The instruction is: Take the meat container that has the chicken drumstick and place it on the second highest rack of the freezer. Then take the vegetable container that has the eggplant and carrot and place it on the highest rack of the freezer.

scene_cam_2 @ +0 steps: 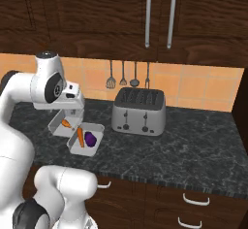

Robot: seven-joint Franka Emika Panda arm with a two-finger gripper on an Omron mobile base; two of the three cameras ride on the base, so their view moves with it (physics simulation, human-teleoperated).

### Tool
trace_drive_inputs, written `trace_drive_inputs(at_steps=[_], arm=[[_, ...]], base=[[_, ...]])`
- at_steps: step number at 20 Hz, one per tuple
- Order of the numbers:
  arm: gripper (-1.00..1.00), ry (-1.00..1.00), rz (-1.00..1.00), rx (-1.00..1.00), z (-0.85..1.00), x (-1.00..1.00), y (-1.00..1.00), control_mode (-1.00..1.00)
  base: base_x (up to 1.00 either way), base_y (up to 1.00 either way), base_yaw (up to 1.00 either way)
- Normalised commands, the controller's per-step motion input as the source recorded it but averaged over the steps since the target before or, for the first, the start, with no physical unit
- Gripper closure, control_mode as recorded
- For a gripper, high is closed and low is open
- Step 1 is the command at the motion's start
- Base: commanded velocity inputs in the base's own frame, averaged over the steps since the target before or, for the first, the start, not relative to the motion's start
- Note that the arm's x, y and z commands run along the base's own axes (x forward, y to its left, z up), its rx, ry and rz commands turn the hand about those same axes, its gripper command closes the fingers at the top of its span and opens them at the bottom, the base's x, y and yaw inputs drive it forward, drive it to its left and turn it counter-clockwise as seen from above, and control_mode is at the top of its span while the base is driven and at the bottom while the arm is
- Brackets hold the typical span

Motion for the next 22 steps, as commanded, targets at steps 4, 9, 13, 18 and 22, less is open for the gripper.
trace_drive_inputs(at_steps=[4, 9, 13, 18, 22], arm=[[-1.0, -0.02, 0.21, -0.01, -0.32, -0.52, 0.56, -1.0], [-1.0, 0.0, 0.28, 0.0, -0.28, -0.23, 0.51, -1.0], [-1.0, 0.0, 0.32, 0.0, -0.29, -0.01, 0.42, -1.0], [-1.0, -0.03, 0.38, -0.01, -0.29, 0.08, 0.29, -1.0], [-1.0, 0.0, 0.23, -0.06, -0.33, 0.32, 0.07, -1.0]], base=[[0.0, 0.0, 0.0], [0.0, 0.0, 0.0], [0.0, 0.0, 0.0], [0.0, 0.0, 0.0], [0.0, 0.0, 0.0]])
